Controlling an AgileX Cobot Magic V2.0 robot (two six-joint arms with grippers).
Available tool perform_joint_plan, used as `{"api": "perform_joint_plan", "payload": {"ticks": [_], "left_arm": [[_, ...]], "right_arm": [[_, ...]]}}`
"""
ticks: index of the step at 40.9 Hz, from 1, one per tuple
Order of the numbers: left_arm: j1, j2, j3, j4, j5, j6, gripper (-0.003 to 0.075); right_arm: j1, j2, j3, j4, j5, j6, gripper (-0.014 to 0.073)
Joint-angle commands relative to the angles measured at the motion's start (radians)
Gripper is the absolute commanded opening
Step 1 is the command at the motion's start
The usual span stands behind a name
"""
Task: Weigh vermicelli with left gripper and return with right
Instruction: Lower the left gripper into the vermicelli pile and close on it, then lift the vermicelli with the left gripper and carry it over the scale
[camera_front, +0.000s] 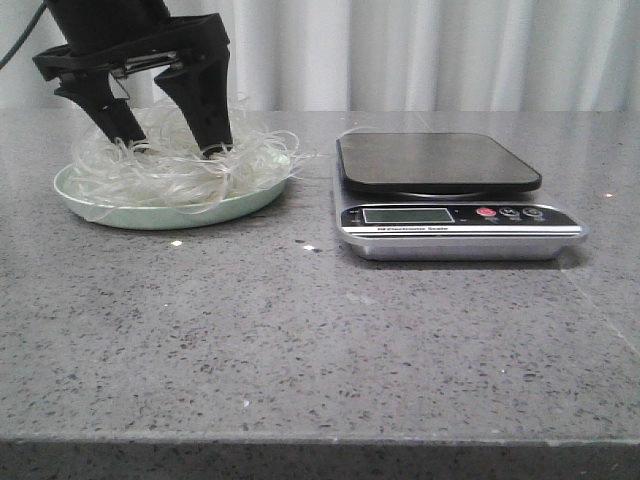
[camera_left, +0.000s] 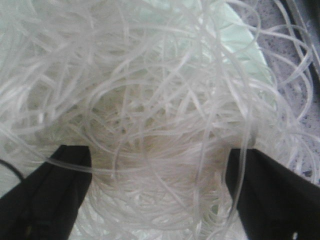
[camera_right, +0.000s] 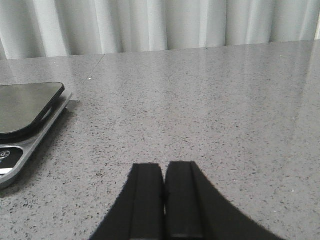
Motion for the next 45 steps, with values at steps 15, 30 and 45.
{"api": "perform_joint_plan", "payload": {"ticks": [15,30,45], "left_arm": [[-0.008,-0.025,-0.023,0.008,0.006,0.0,0.0138],[-0.008,-0.04,-0.185,0.029,0.12,0.0,0.0138],[-0.008,-0.053,-0.445,0.031,0.19,-0.016,0.0137]], "right_arm": [[0.0,-0.016,-0.008,-0.007,-0.079,-0.006,0.015],[0.0,-0.016,-0.008,-0.007,-0.079,-0.006,0.015],[0.0,-0.016,-0.008,-0.007,-0.079,-0.006,0.015]]}}
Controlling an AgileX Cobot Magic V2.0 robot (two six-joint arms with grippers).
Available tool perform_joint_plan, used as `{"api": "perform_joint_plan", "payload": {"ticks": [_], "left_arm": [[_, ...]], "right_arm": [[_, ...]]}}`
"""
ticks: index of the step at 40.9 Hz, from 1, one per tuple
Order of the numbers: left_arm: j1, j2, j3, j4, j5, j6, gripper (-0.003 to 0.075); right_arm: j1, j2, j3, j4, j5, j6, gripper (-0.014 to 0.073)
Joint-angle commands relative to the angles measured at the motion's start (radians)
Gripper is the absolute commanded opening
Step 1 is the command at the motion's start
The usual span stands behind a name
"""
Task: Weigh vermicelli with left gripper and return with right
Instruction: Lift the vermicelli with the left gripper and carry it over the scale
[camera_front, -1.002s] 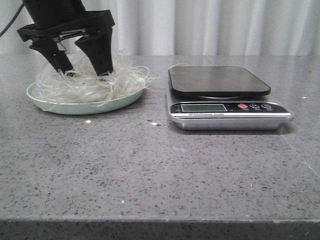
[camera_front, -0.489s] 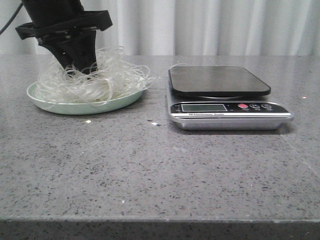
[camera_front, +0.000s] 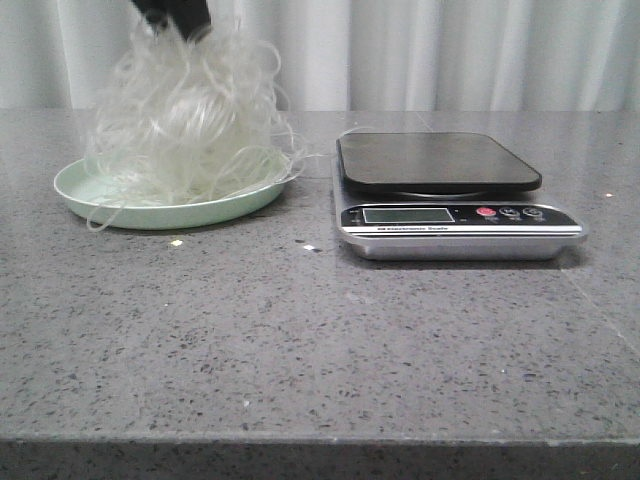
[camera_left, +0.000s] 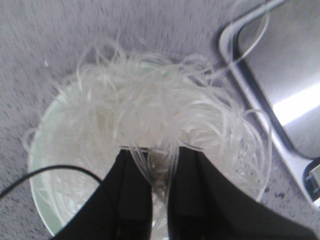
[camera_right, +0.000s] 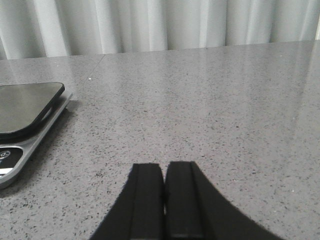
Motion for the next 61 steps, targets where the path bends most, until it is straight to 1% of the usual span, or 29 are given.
{"api": "perform_joint_plan", "payload": {"ticks": [1,5,12,20,27,35,43,55,61], "left_arm": [[-0.006,-0.066,-0.094,-0.021,0.008,-0.018,0.0137],[-0.006,-0.068,-0.16,-0.031,0.008,-0.02,0.0137],[-0.006,-0.068,-0.252,-0.121,-0.004,-0.02,0.0137],[-0.013,-0.068,-0.333,-0.261,-0.061,-0.02,0.0137],[-0.057,-0.068,-0.357,-0.337,-0.125,-0.02,0.0137],[-0.147,-0.054,-0.357,-0.341,-0.189,-0.013,0.0137],[-0.214,-0.017,-0.357,-0.337,-0.231,-0.01,0.0137],[-0.24,0.075,-0.357,-0.33,-0.243,-0.01,0.0137],[-0.24,0.13,-0.357,-0.309,-0.208,-0.01,0.0137]], "right_arm": [[0.0,-0.016,-0.008,-0.007,-0.079,-0.006,0.015],[0.0,-0.016,-0.008,-0.007,-0.079,-0.006,0.015],[0.0,-0.016,-0.008,-0.007,-0.078,-0.006,0.015],[0.0,-0.016,-0.008,-0.007,-0.078,-0.006,0.015],[0.0,-0.016,-0.008,-0.007,-0.078,-0.006,0.015],[0.0,-0.016,-0.008,-0.007,-0.078,-0.006,0.015],[0.0,-0.016,-0.008,-0.007,-0.078,-0.006,0.015],[0.0,-0.016,-0.008,-0.007,-0.078,-0.006,0.015],[0.0,-0.016,-0.008,-0.007,-0.078,-0.006,0.015]]}}
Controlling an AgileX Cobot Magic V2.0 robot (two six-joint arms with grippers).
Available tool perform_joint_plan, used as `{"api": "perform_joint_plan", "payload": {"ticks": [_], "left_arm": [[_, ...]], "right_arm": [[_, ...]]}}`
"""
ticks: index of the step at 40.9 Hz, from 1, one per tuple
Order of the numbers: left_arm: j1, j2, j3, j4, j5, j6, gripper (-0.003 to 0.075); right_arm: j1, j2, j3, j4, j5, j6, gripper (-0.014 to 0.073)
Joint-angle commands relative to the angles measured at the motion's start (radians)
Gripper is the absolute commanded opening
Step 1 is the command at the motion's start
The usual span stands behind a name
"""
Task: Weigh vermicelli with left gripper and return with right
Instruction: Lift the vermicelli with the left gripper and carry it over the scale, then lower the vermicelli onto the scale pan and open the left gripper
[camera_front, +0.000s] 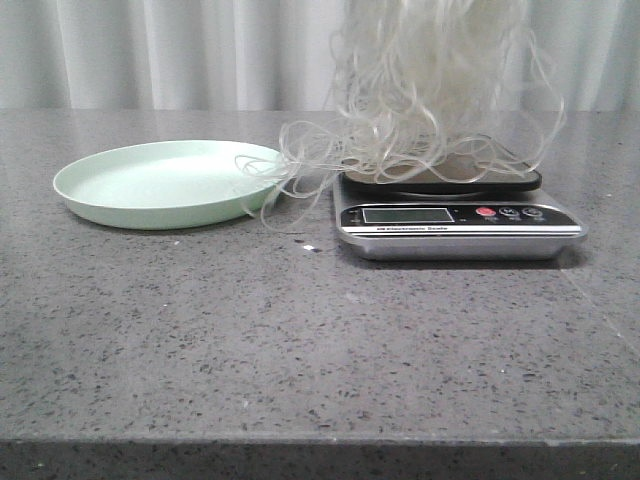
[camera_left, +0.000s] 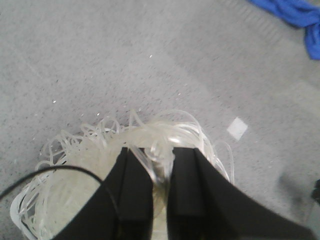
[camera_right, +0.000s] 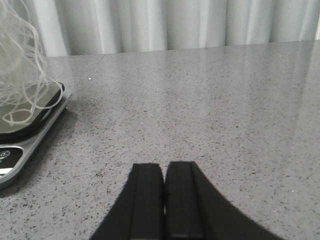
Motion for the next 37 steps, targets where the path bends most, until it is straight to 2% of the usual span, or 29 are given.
{"api": "perform_joint_plan", "payload": {"ticks": [1,17,37], "left_arm": [[-0.007,-0.023,-0.034,-0.032,-0.034,0.0,0.0137],[-0.007,0.091,-0.034,0.063,0.162,0.0,0.0137],[-0.007,0.098,-0.034,0.096,0.168,0.0,0.0152]], "right_arm": [[0.0,-0.016,-0.008,-0.007,-0.078,-0.006,0.015],[0.0,-0.016,-0.008,-0.007,-0.078,-0.006,0.015],[0.0,-0.016,-0.008,-0.007,-0.078,-0.006,0.015]]}}
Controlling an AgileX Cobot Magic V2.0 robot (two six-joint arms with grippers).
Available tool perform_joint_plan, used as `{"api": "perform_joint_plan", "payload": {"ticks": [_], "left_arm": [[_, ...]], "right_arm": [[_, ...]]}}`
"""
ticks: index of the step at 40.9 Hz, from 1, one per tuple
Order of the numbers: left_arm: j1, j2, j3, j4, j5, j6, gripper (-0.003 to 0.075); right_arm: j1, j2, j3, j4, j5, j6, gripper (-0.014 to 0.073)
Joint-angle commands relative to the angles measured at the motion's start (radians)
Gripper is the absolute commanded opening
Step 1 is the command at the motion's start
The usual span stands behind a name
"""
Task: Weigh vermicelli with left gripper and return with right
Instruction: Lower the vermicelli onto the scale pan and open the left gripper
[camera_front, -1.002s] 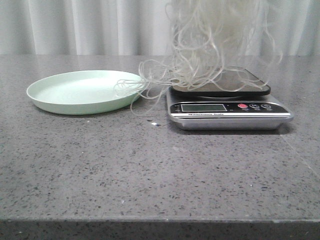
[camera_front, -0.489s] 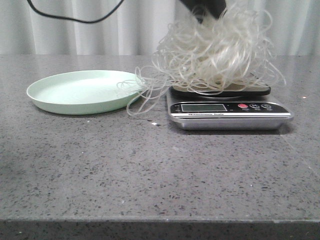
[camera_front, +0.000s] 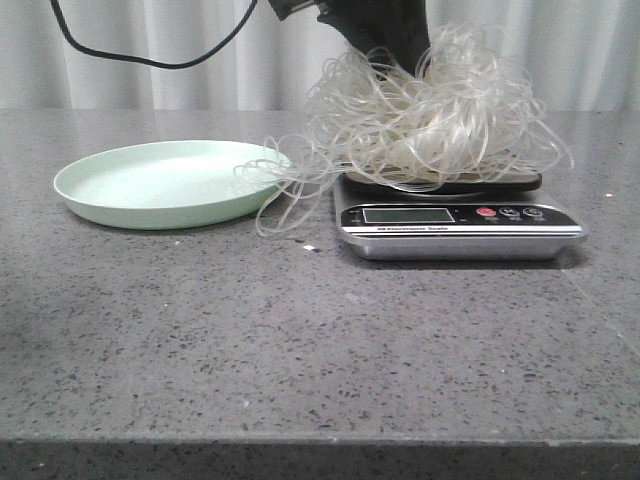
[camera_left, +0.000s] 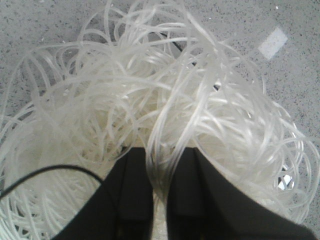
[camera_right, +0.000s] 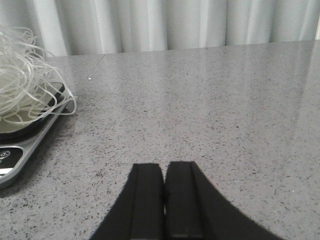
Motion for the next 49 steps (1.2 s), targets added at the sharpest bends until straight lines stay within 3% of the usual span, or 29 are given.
{"api": "perform_joint_plan", "payload": {"ticks": [1,12,18,41,49], "left_arm": [[-0.005,-0.059,-0.034,-0.017,0.01,0.0,0.0168],[-0.005,-0.069,-0.034,-0.017,0.01,0.0,0.0464],[-0.005,-0.078,-0.034,-0.017,0.01,0.0,0.0564],[0.035,-0.226,-0.034,-0.006,0.01,0.0,0.058],[0.067,-0.31,-0.034,0.06,0.01,0.0,0.0578]], "right_arm": [[0.0,-0.016,-0.008,-0.007,-0.078,-0.006,0.015],[0.0,-0.016,-0.008,-0.007,-0.078,-0.006,0.015],[0.0,-0.016,-0.008,-0.007,-0.078,-0.006,0.015],[0.0,-0.016,-0.008,-0.007,-0.078,-0.006,0.015],[0.0,-0.016,-0.008,-0.007,-0.079,-0.006,0.015]]}}
